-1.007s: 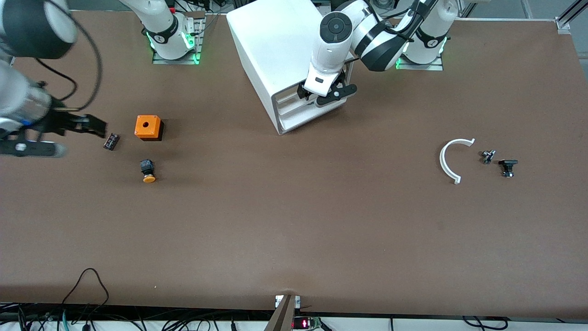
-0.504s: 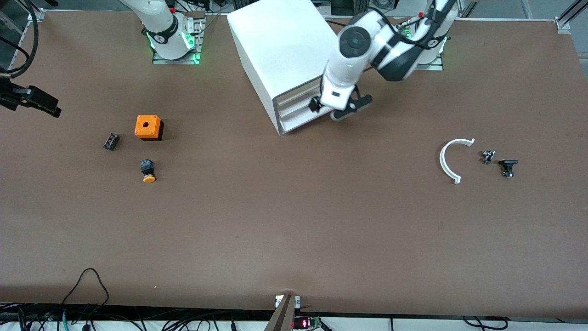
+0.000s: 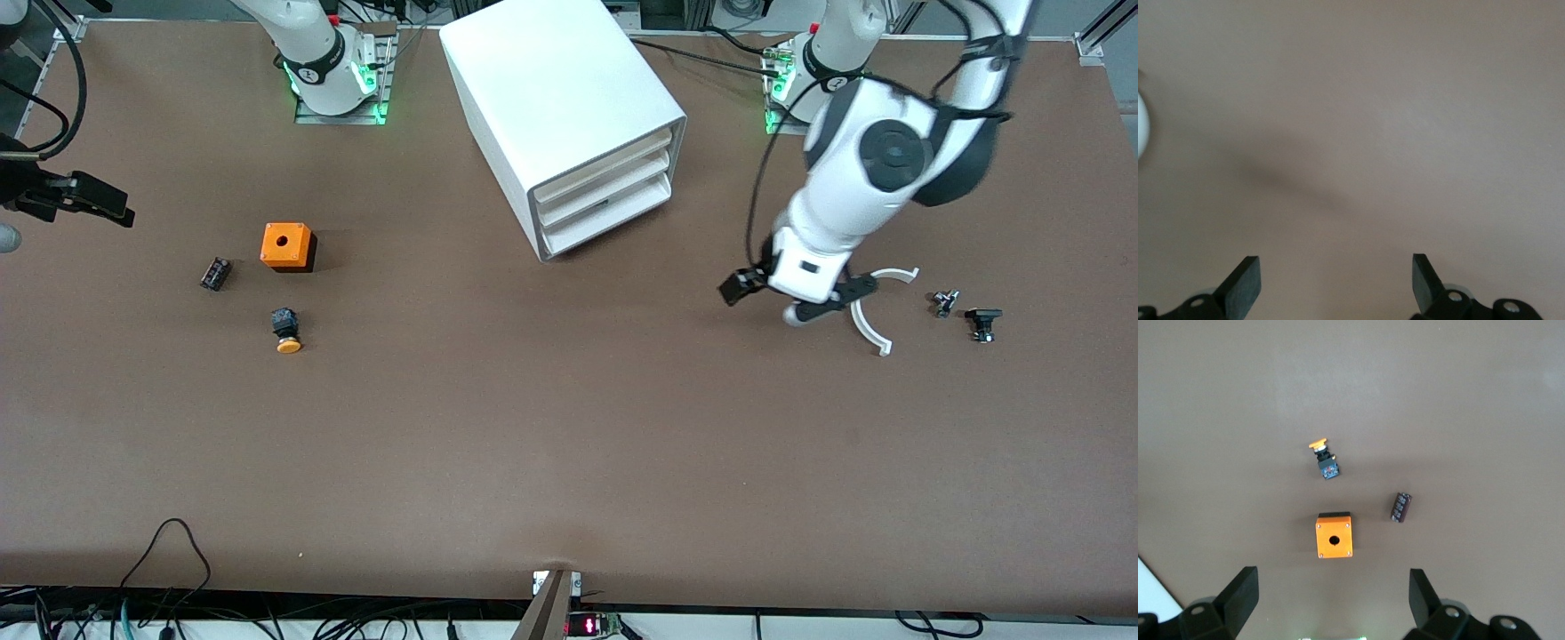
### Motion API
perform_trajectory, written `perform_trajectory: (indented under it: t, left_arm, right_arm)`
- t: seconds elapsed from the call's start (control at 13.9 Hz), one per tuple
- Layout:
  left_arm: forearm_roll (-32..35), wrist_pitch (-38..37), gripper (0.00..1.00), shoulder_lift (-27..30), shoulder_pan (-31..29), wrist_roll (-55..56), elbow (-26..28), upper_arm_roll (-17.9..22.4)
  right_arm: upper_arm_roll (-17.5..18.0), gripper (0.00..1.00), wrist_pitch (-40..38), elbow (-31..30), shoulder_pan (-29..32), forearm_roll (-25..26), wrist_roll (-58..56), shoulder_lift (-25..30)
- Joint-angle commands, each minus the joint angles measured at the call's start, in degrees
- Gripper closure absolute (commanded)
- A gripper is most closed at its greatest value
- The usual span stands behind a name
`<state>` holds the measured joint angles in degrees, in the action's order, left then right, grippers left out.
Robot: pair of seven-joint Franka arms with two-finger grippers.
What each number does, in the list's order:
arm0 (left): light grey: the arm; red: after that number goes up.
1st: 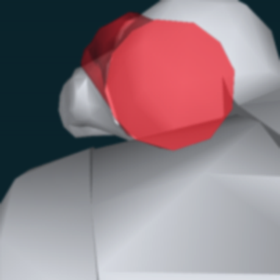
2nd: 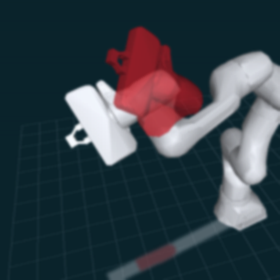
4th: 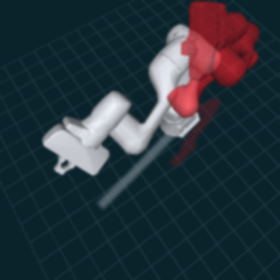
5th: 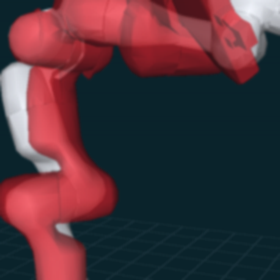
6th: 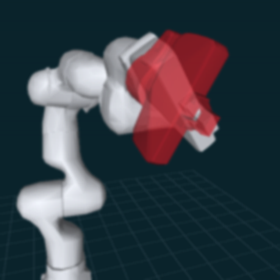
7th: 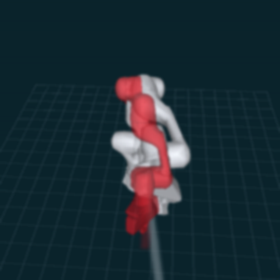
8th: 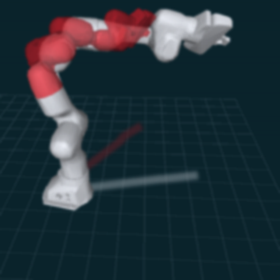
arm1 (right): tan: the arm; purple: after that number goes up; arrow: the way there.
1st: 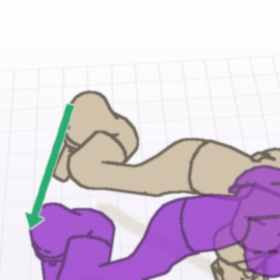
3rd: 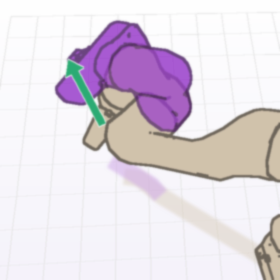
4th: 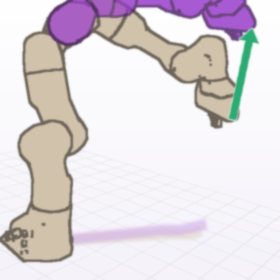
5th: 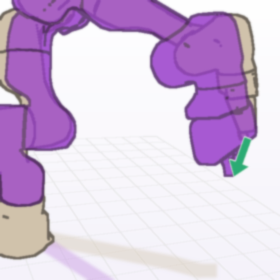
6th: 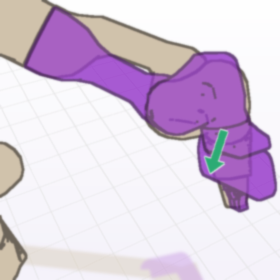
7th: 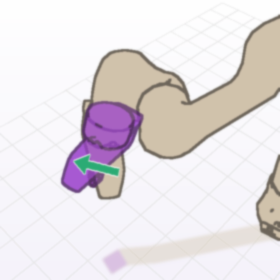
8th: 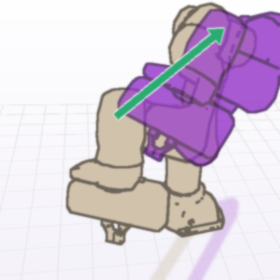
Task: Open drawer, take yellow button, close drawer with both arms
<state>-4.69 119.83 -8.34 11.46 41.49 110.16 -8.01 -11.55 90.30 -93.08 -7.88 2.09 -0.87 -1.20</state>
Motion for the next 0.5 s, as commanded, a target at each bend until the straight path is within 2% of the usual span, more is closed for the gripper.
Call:
perform_trajectory:
  t: [0.0, 0.14, 0.43]
  left_arm:
    - [-0.2, -9.7, 0.0, 3.5, -0.5, -6.1, -4.8, 3.3]
    - [-0.3, -15.2, 0.0, 4.7, -2.1, -11.1, -7.8, 5.5]
    - [0.4, -26.0, 0.0, 6.8, -2.2, -20.5, -14.3, 12.2]
  right_arm:
    - [-0.1, 0.0, 4.9, -9.1, -0.3, -0.5, -0.8, 7.1]
    - [-0.1, 0.0, 4.6, -9.0, -0.3, -0.3, -0.7, 7.1]
    - [0.2, 0.0, 3.7, -9.3, -0.3, -0.6, -0.2, 7.1]
